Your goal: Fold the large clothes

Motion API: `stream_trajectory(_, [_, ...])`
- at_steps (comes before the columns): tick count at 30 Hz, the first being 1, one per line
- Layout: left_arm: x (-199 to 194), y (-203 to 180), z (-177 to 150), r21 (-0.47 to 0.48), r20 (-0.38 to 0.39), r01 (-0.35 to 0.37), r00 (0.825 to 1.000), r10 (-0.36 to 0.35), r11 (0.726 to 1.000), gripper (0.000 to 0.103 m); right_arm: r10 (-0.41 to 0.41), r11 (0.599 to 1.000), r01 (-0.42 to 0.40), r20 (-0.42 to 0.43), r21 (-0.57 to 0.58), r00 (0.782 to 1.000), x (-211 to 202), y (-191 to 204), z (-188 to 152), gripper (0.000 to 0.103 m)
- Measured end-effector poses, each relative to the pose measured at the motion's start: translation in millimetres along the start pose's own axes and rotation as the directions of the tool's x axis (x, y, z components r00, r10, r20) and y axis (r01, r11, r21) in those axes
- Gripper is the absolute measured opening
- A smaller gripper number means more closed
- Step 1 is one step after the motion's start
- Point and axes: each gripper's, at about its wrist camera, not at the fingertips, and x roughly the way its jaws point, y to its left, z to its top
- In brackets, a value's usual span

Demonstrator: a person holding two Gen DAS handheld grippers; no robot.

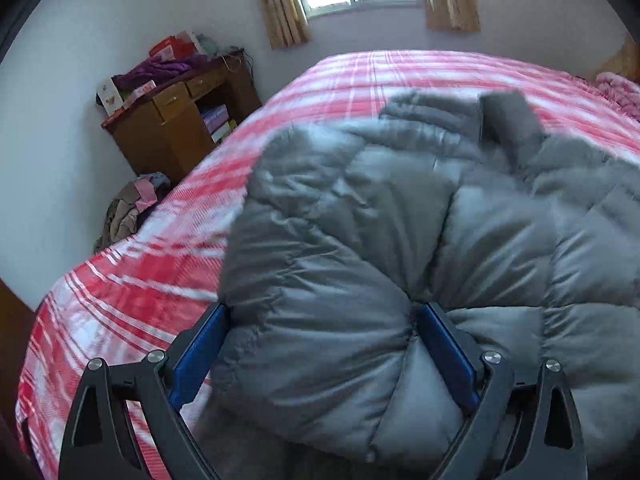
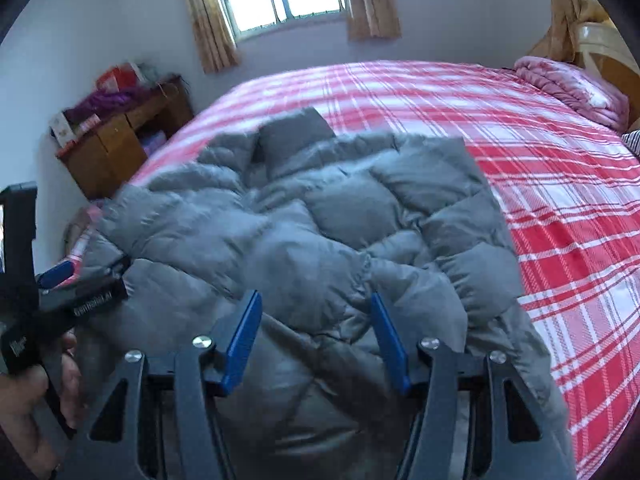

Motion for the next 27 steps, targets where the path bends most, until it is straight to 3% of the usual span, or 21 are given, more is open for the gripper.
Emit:
stream_trajectory(8, [13,3,-7,-0.016,-0.040,0.006,0.999,-0.006,1.000,0.102,-0.057,0.995,0.056,-0.021,-0.078,0.998,25,2,-17,0.060])
stream_trajectory(19, [17,1,-7,-0.008,-0.054,0.000,0.999,0.000,1.000,0.102,-0.123,0.984,0.118,-0.034,-0.132,0.992,32,10,-20,0.060])
stream_trajectory(22, [4,13,-1,-0.002,-0.090,0.003,0.996,-0.003,1.000,0.102,-0.145,0.976,0.138,-0.034,-0.168,0.989,31,13,-20,0.060])
stream_trajectory(25, [-36,40,16,-0.043,-0.009,0.032,0.999,-0.032,0.999,0.102,-0.120,0.981,0.113,-0.033,-0.156,0.992,9,10,-11,0.060])
stream_trajectory(27, [-54,52,34,-0.072,0.052,0.047,0.998,-0.043,0.996,0.102,-0.118,0.987,0.122,0.044,-0.104,0.992,-17,7,1,0.060])
